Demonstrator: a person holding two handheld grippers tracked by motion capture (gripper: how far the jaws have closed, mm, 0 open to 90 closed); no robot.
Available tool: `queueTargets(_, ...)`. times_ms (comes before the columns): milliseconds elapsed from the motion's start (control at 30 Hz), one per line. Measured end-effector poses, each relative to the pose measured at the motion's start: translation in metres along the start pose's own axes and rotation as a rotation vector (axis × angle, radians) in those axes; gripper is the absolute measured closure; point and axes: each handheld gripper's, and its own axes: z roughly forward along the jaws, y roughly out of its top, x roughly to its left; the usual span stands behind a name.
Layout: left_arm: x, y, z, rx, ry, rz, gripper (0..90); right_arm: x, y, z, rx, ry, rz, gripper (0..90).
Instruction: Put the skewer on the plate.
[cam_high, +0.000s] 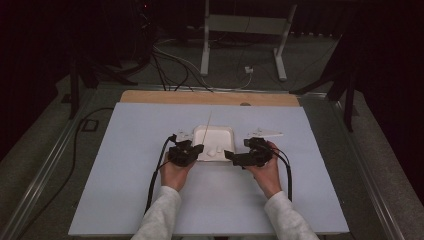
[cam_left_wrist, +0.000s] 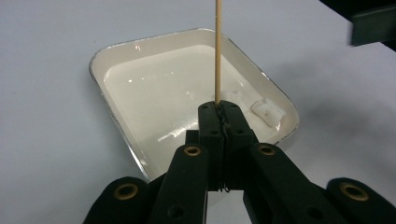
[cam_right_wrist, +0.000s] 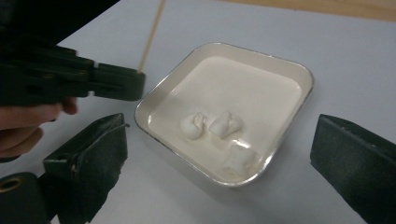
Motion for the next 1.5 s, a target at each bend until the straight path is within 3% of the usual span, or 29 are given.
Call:
queueTargets(267,0.005,-0.002,0.017,0.05,-0.003,-0.072,90.0,0.0,-0.016,-0.022,-0.03,-0.014,-0.015,3.6)
queueTargets(500,0.009,-0.006,0.029,0.107,0.022,-0.094,89.7,-0.002,-0.026,-0.037,-0.049,-0.016,-0.015,3.8)
queueTargets(867,0.012,-0.008,0.037,0.153,0.047,-0.169,89.5,0.0,-0.028,-0.042,-0.068,-0.005,-0.013,4.5)
queueTargets(1033,0.013,-0.008,0.038,0.145,0.046,-0.201,88.8,0.001,-0.028,-0.043,-0.075,0.0,-0.015,4.7)
queueTargets(1233,0.013,-0.008,0.038,0.129,0.043,-0.206,79.4,0.001,-0.027,-0.043,-0.079,0.001,-0.018,4.7)
queueTargets(1367,0.012,-0.007,0.037,0.108,0.045,-0.2,67.4,0.001,-0.027,-0.043,-0.08,0.002,-0.02,4.7)
queueTargets(1500,0.011,-0.004,0.031,0.058,0.016,-0.197,53.6,0.002,-0.027,-0.044,-0.084,0.004,-0.025,4.5)
